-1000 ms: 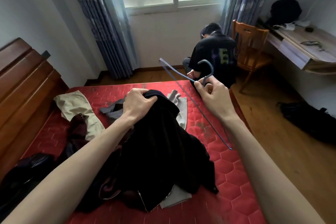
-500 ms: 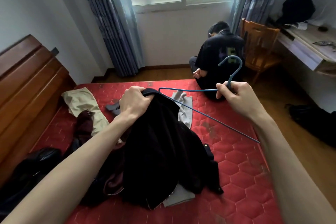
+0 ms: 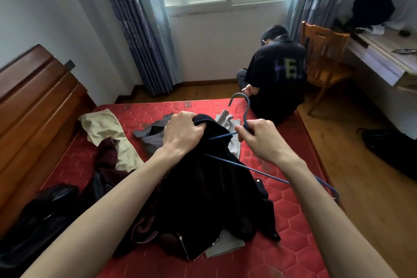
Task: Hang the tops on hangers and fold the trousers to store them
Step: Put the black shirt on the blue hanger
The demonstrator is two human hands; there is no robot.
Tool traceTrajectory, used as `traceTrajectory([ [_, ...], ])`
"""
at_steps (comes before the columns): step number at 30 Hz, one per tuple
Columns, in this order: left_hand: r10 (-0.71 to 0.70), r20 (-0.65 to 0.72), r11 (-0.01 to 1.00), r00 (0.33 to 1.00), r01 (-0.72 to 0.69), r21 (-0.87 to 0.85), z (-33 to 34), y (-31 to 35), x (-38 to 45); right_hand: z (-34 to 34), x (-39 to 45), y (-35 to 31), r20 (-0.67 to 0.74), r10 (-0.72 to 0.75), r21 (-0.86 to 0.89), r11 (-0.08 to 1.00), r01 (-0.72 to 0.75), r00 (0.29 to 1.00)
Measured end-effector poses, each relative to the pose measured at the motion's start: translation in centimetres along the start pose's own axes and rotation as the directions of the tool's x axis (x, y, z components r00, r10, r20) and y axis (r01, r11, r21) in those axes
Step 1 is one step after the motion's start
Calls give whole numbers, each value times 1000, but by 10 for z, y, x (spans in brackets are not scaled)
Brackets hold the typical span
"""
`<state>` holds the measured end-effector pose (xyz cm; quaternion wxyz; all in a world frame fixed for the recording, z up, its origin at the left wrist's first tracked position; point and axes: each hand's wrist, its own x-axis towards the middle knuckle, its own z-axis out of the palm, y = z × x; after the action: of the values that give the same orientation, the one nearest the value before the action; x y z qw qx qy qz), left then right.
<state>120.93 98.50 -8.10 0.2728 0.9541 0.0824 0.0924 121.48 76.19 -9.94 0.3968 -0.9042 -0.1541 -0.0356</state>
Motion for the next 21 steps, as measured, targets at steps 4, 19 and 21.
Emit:
traceTrajectory([
  [4,91,57,995,994,-92,24,7,8,-17,30,1,-2,-48,42,36,999,-40,998],
  [19,497,146,864,855,-472,-175,4,-16,-61,51,-12,7,-245,43,320,947,39,969],
  [21,525,17,848,851,-522,-96,-1,-17,-49,45,-9,5,-267,11,358,930,88,964],
])
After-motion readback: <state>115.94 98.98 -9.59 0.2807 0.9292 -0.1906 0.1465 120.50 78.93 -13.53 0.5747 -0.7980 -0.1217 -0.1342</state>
